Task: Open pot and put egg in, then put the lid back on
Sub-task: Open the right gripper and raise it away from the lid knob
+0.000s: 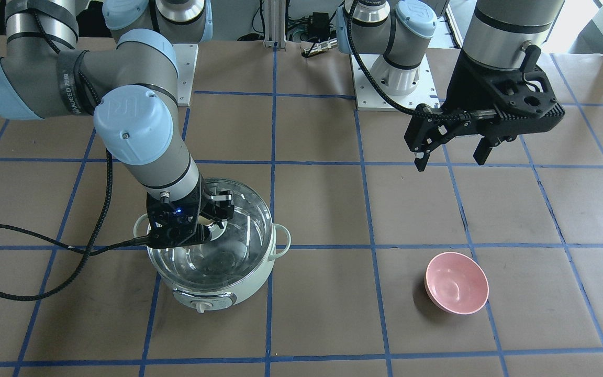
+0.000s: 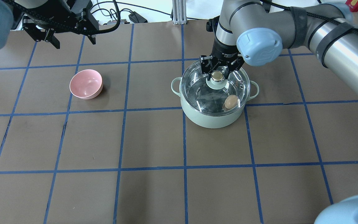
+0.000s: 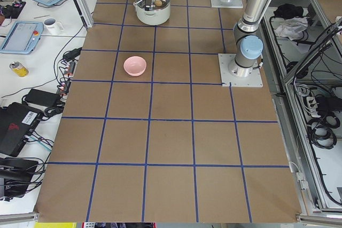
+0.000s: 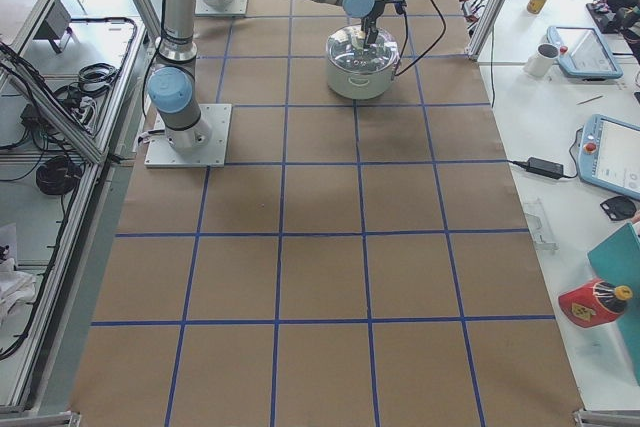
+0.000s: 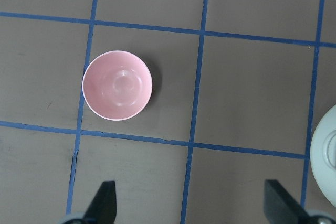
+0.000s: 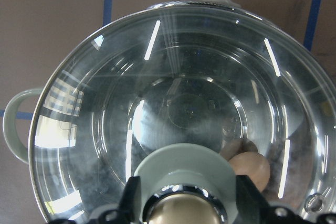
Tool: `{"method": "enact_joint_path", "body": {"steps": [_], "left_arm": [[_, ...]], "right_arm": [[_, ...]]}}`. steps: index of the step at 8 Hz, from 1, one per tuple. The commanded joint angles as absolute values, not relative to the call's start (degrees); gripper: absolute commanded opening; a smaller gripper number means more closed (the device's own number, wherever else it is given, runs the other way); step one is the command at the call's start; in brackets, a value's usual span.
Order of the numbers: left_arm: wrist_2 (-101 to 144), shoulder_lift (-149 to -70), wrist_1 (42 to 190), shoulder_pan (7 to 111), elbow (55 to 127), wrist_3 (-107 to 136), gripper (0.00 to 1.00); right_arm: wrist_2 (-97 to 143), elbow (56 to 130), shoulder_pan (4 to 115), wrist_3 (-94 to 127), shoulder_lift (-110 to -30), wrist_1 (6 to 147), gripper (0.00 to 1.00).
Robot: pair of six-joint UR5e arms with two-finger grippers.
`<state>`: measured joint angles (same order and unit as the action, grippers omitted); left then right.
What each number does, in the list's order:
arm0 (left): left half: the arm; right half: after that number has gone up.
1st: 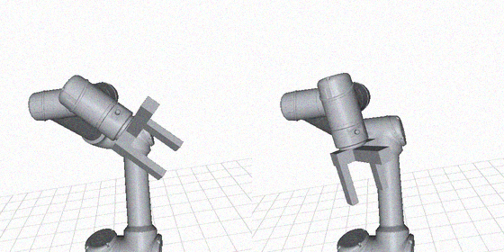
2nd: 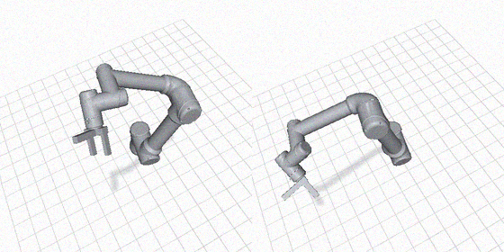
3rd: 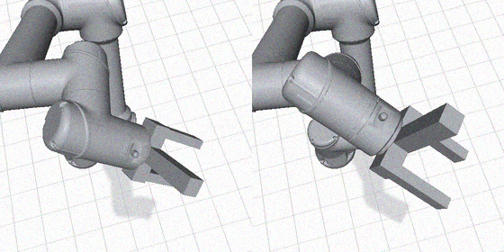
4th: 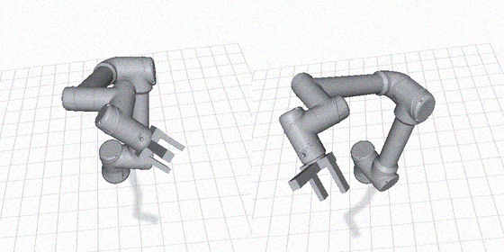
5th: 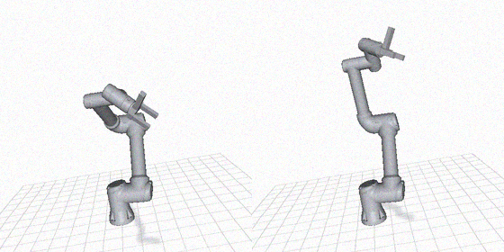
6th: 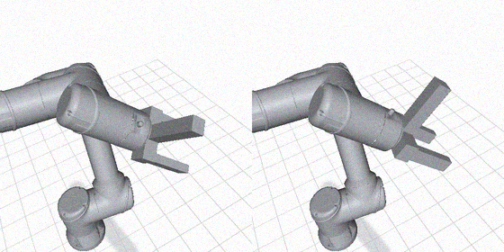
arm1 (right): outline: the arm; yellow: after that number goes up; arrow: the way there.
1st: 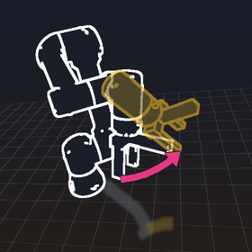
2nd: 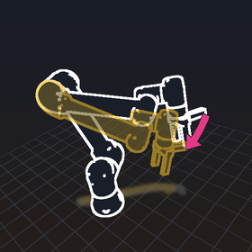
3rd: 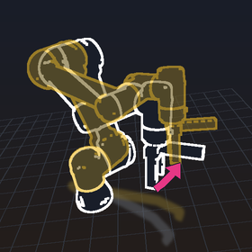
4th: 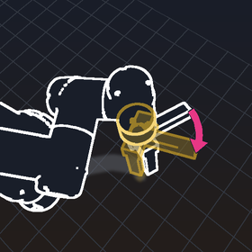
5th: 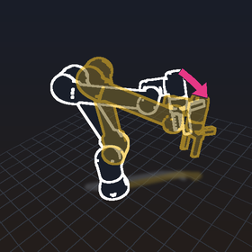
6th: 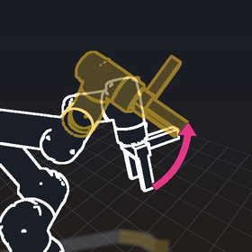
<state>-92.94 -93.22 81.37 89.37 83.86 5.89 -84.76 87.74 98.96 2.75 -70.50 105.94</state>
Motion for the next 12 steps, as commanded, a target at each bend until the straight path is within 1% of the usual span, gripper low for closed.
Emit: {"method": "enact_joint_path", "body": {"steps": [1, 2, 4, 5, 7, 12], "left_arm": [[-93.1, -93.2, 81.3, 89.4, 83.9, 5.9, 1.0], [-93.1, -93.2, 81.3, 89.4, 83.9, 5.9, 1.0], [-93.0, -93.5, 81.3, 89.4, 84.0, 5.9, 1.0], [-93.0, -93.5, 81.2, 89.4, 84.0, 5.9, 1.0], [-92.9, -94.3, 81.2, 89.4, 84.0, 5.9, 1.0], [-93.1, -94.5, 81.3, 89.4, 84.0, 6.4, 1.0]], "right_arm": [[-84.8, 87.1, 99.0, 3.3, -71.4, 105.5, 1.0], [-84.8, 86.9, 99.0, 3.5, -72.7, 104.7, 1.0], [-85.8, 86.9, 98.7, 3.6, -78.1, 100.4, 1.0], [-91.2, 86.9, 98.7, 3.5, -80.9, 99.5, 1.0], [-93.3, 86.9, 98.5, 3.5, -85.5, 99.1, 1.0], [-90.1, 86.9, 91.9, 0.2, -87.6, 94.3, 1.0]]}}
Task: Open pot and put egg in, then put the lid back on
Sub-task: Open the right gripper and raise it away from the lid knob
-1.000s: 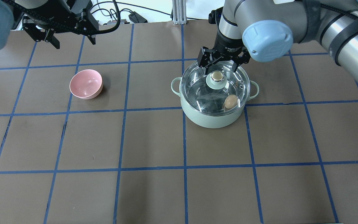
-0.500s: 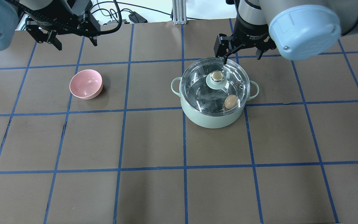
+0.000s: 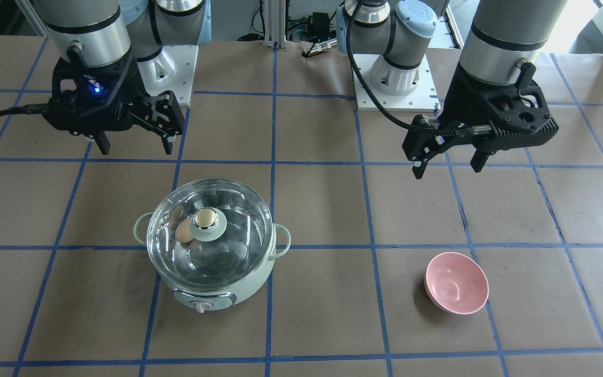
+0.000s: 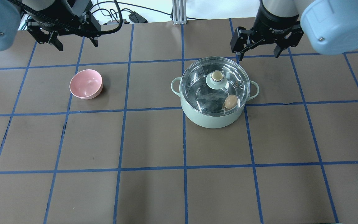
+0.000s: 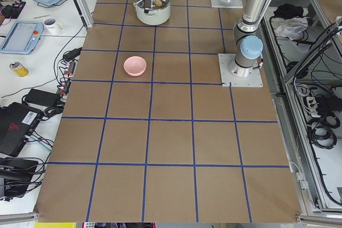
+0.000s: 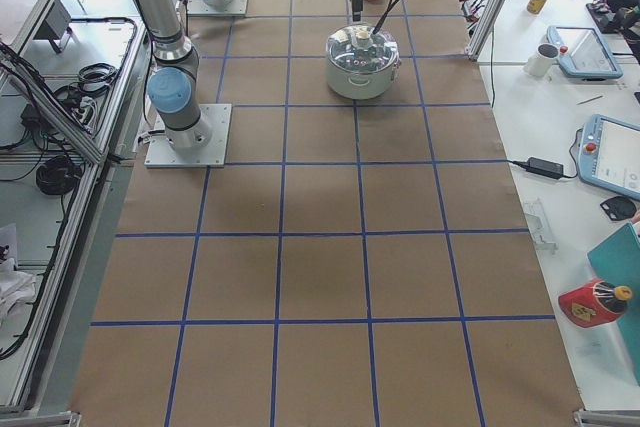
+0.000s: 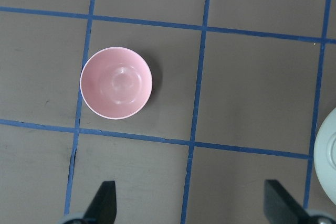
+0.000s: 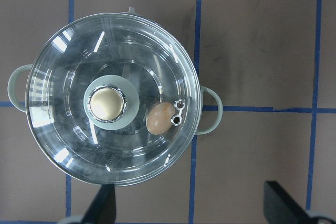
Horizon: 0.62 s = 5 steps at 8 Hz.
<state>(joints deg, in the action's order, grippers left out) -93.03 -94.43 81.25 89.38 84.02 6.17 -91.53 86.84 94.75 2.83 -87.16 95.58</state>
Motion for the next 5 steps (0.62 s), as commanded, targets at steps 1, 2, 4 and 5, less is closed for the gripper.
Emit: {"method": "enact_joint_path", "body": {"steps": [1, 2, 4, 5], "left_arm": [[-93.1, -94.5, 81.3, 89.4, 84.0, 6.3, 1.0], [-93.1, -94.5, 81.2, 89.4, 83.9, 6.2, 1.0], [-93.1, -93.7, 81.6, 89.4, 83.9, 5.9, 1.0], [-93.0, -93.3, 81.7, 89.3, 83.9, 5.9, 1.0]], "right_arm": [[-90.1, 87.0, 91.0, -0.3, -87.6, 93.9, 1.0], [-90.2, 87.4, 90.9, -0.4, -87.6, 93.9, 1.0], [-90.1, 87.5, 90.9, -0.4, -87.6, 93.9, 1.0], [-90.0, 87.5, 90.9, -0.4, -87.7, 93.9, 1.0]]}}
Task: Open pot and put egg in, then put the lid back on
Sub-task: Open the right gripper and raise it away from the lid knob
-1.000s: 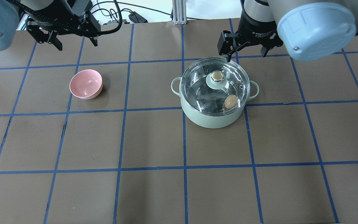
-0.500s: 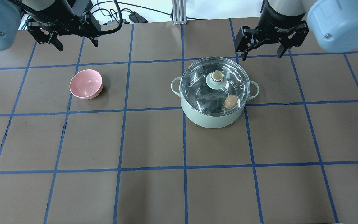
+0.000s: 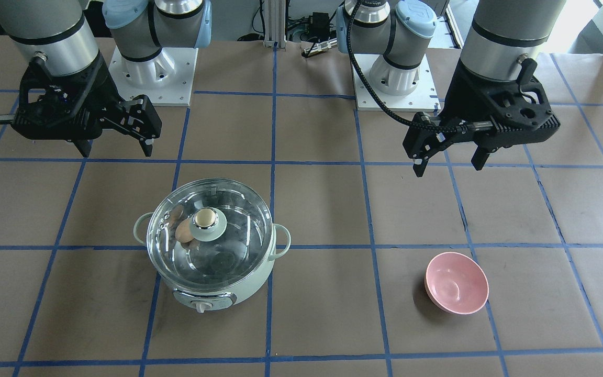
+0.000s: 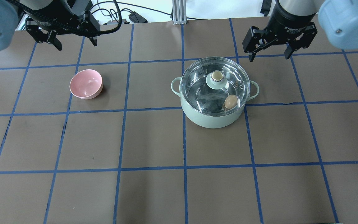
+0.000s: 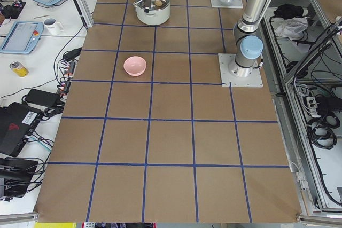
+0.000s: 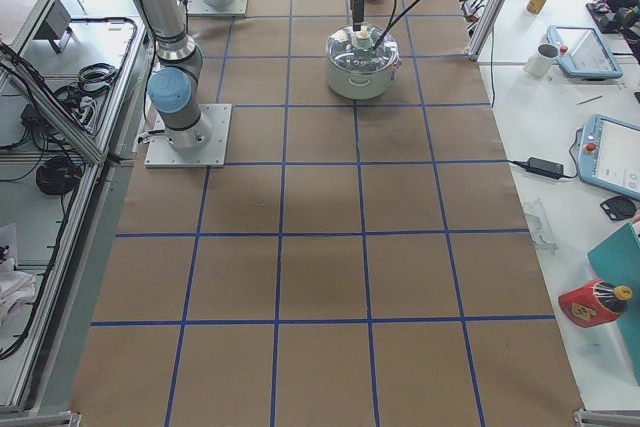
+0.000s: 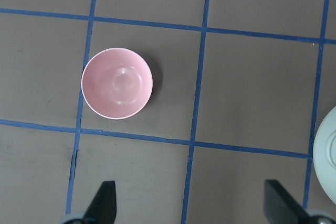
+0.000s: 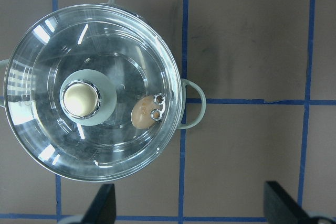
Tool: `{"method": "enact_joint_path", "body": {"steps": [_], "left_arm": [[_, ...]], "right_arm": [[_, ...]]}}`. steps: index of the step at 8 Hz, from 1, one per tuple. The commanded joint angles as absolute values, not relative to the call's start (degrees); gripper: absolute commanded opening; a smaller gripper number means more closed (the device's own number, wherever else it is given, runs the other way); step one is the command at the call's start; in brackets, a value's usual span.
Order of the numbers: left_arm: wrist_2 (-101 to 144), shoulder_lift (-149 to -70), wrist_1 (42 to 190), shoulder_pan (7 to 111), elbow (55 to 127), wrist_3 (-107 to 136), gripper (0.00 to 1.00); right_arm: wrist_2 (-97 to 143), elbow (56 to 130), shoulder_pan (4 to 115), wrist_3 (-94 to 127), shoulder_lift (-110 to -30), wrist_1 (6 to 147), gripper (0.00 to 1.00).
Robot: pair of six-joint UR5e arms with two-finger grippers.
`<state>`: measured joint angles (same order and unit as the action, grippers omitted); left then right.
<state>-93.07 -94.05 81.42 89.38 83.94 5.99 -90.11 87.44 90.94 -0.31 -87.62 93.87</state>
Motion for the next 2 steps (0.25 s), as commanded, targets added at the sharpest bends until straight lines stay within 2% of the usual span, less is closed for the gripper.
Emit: {"method": "enact_joint_path", "body": {"steps": [1, 2], "left_arm": [[-93.0, -93.4, 81.7, 89.3, 83.9, 5.9, 1.0], [-93.0, -93.4, 81.7, 89.3, 83.9, 5.9, 1.0]], "right_arm": [[-89.8, 87.5, 90.9, -0.4, -87.6, 93.9, 1.0], [-89.7, 87.5, 90.9, -0.4, -87.6, 94.0, 1.0]]}}
